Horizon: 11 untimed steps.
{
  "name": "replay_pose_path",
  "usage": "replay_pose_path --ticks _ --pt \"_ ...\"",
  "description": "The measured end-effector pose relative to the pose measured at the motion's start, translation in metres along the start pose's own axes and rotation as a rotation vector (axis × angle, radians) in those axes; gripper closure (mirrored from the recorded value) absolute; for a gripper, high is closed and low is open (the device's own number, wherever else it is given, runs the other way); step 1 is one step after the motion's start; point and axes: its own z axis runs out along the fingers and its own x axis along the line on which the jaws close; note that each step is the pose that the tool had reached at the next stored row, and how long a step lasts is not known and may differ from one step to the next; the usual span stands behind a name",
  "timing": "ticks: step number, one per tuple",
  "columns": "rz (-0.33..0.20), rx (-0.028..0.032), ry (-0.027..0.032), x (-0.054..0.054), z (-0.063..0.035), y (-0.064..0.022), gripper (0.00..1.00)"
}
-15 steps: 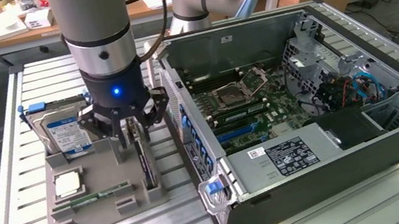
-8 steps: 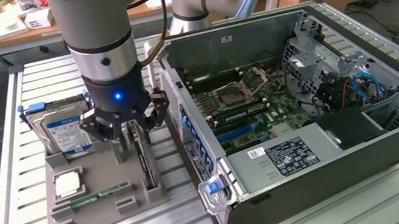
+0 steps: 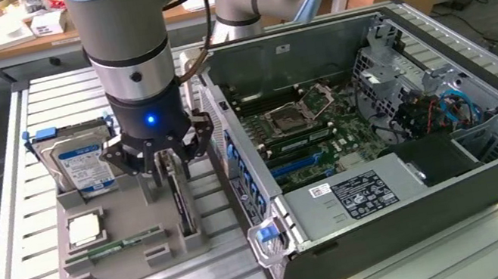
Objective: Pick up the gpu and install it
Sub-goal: 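Pick up the gpu and move the gpu toward the slot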
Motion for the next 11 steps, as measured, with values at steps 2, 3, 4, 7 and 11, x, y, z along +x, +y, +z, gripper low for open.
replay_pose_path --ticks 2,3,4,7,11 --pt "0.0 -0.0001 0.0 -0.0003 0.0 0.0 0.53" --pt "0.0 -0.0001 0.0001 -0.0003 0.0 0.0 0.53" --pt "0.0 0.0 0.0002 -0.0003 -0.0001 0.0 0.53" --pt "0.0 -0.0001 0.0001 -0.0004 0.0 0.0 0.53" --pt "0.0 -0.0003 -0.0002 -0.0003 0.0049 -0.0001 0.53"
